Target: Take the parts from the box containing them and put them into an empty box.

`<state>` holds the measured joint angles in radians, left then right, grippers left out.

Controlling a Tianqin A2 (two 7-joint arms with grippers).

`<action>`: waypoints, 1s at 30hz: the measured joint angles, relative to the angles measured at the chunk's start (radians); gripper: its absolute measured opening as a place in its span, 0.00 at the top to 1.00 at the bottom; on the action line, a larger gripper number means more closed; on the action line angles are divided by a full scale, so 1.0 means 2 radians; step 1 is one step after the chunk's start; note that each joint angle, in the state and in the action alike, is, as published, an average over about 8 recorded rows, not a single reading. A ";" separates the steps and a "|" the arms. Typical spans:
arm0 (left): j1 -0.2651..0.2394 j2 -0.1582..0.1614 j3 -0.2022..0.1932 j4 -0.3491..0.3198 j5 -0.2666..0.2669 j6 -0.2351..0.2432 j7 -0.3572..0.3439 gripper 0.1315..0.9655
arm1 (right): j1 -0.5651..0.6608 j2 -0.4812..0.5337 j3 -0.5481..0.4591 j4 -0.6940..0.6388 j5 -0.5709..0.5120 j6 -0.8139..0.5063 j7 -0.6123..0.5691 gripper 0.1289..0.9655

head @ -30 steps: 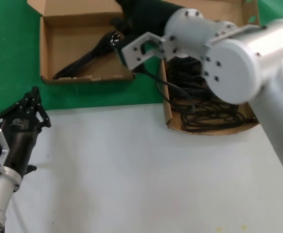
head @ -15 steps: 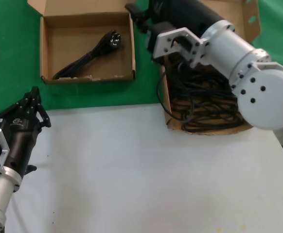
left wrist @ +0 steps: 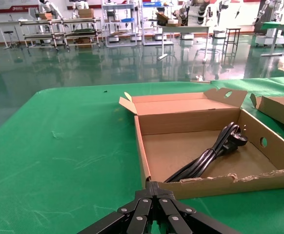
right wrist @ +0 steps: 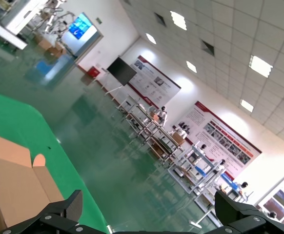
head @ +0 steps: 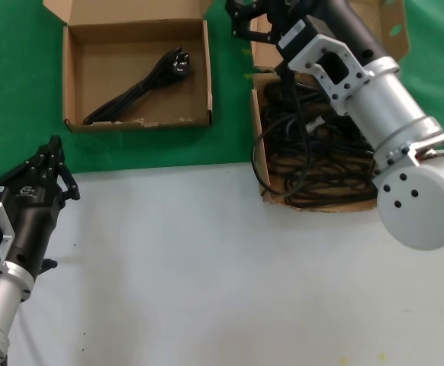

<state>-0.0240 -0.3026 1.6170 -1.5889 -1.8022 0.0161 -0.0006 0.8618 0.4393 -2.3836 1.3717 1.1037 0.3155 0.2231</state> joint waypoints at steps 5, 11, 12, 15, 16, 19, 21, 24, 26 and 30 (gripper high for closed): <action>0.000 0.000 0.000 0.000 0.000 0.000 0.000 0.98 | -0.003 0.003 -0.008 -0.003 -0.004 0.019 0.023 0.03; 0.000 0.000 0.000 0.000 0.000 0.000 0.000 0.98 | -0.005 0.003 -0.006 -0.003 -0.003 0.020 0.024 0.01; 0.000 0.000 0.000 0.000 0.000 0.000 0.000 0.98 | -0.006 0.003 -0.005 -0.002 -0.002 0.019 0.023 0.01; 0.000 0.000 0.000 0.000 0.000 0.000 0.000 0.96 | -0.014 0.001 0.002 0.000 0.004 0.016 0.021 0.00; 0.000 0.000 0.000 0.000 0.000 0.000 0.000 0.96 | -0.018 0.001 0.005 0.001 0.007 0.014 0.020 0.00; 0.001 0.000 -0.001 0.000 0.000 -0.001 0.000 0.95 | -0.031 -0.002 0.018 0.004 0.018 0.009 0.016 0.00; 0.001 0.000 -0.001 0.000 0.000 -0.001 0.000 0.93 | -0.041 -0.003 0.027 0.007 0.026 0.005 0.012 0.00; 0.002 0.000 -0.001 -0.001 0.000 -0.001 0.000 0.88 | -0.057 -0.006 0.042 0.011 0.040 -0.002 0.007 0.00; 0.002 0.000 -0.001 -0.001 0.000 -0.001 0.000 0.86 | -0.068 -0.008 0.053 0.015 0.049 -0.007 0.004 0.00; 0.002 0.000 -0.002 -0.001 0.000 -0.002 0.000 0.80 | -0.091 -0.012 0.074 0.021 0.068 -0.016 -0.004 0.00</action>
<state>-0.0191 -0.3021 1.6135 -1.5912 -1.8018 0.0128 -0.0005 0.6800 0.4157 -2.2352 1.4134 1.2396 0.2830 0.2157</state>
